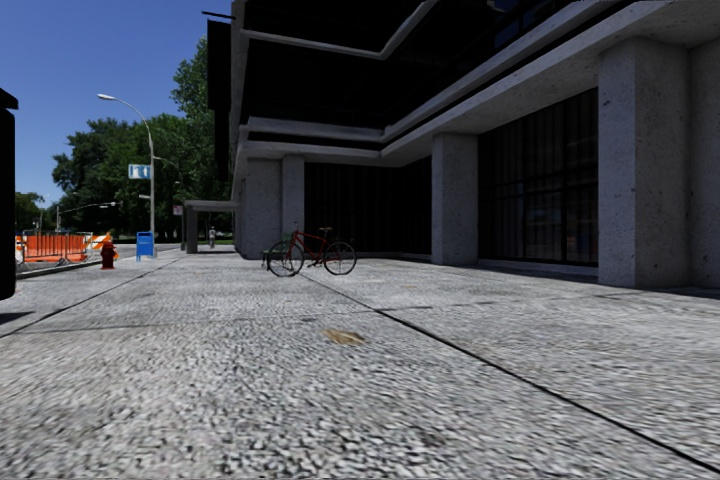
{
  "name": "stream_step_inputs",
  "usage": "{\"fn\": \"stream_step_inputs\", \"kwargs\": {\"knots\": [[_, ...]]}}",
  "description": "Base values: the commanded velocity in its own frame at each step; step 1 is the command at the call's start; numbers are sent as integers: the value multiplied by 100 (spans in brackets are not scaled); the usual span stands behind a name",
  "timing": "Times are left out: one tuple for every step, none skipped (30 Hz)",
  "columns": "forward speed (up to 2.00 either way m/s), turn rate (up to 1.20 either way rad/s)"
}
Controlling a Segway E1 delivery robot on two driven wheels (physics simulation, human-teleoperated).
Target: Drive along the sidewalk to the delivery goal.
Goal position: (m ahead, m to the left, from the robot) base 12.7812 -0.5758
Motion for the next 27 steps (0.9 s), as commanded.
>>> {"fn": "stream_step_inputs", "kwargs": {"knots": [[171, 0], [171, 0], [171, 0], [171, 0], [171, 0], [171, 0], [171, -7], [171, -83], [171, -120], [171, -120], [171, -120], [171, -120], [171, -120], [171, -114], [171, -62], [171, -12], [171, -1], [171, 0], [171, 0], [171, 0], [171, 0], [171, 0], [171, 0], [171, 0], [171, 0], [171, 0], [171, 0]]}}
